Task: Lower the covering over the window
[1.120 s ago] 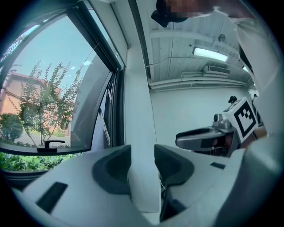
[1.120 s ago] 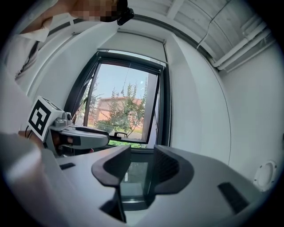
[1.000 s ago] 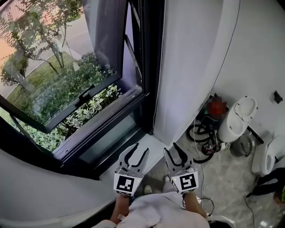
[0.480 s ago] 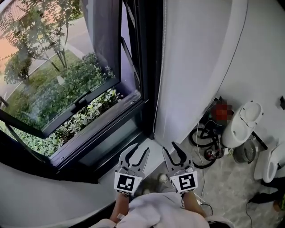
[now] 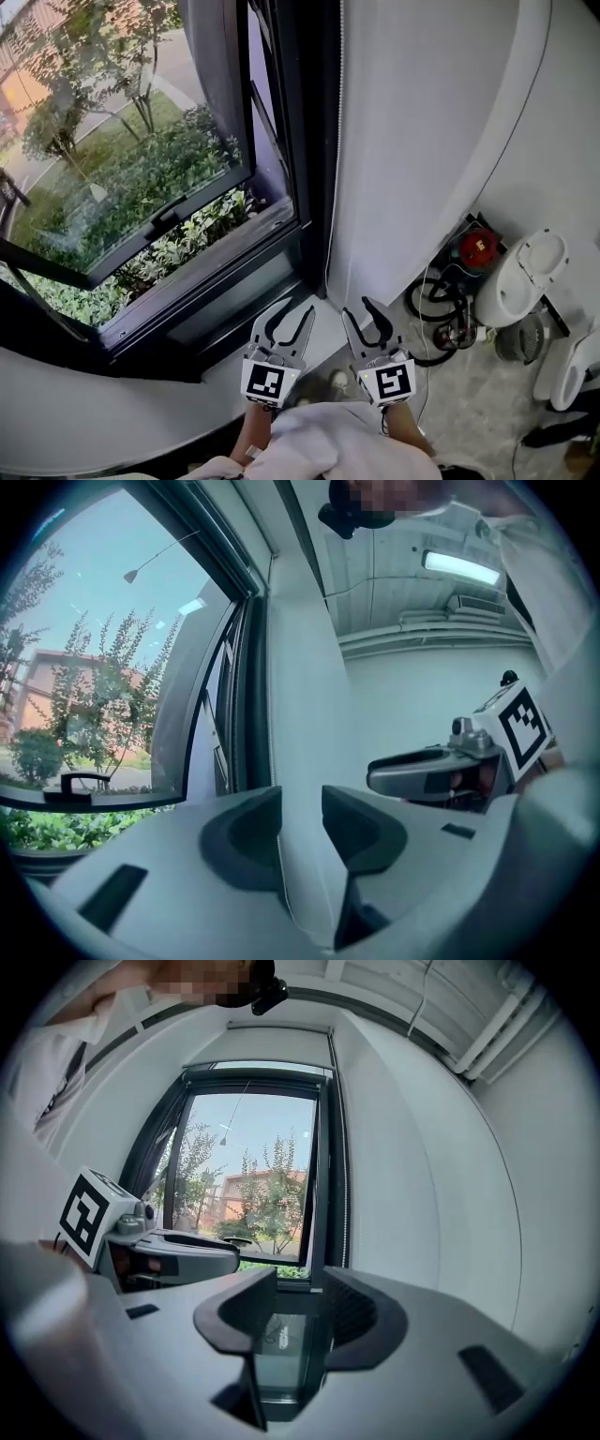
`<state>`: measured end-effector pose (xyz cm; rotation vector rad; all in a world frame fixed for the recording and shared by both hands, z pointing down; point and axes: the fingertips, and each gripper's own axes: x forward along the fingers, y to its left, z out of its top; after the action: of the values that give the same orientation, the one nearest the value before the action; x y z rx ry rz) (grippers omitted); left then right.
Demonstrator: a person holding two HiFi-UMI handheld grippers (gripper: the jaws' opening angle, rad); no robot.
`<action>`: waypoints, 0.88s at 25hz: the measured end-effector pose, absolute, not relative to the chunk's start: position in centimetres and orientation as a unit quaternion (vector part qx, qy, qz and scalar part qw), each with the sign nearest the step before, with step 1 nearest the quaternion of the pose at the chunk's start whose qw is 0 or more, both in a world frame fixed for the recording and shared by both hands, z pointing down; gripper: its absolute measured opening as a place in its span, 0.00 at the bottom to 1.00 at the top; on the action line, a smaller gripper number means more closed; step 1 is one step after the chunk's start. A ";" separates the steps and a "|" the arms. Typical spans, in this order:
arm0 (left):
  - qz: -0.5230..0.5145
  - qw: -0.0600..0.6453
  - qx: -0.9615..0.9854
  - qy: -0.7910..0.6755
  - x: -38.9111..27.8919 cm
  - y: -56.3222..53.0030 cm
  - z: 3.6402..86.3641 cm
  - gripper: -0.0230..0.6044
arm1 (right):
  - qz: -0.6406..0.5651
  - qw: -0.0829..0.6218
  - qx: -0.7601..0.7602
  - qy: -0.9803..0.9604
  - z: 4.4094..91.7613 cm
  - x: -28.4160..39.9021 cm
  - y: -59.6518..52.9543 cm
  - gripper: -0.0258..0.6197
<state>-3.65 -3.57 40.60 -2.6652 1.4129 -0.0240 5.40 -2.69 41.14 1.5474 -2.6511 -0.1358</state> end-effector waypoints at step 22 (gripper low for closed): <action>-0.034 0.065 -0.845 0.530 -0.9 -10.5 40.7 0.25 | -0.019 0.009 0.455 -0.890 41.7 7.3 -8.6 0.26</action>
<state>-0.88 -10.54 40.67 -2.5489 1.5991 -0.1037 7.30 -8.63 41.66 1.4217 -2.7804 -0.0605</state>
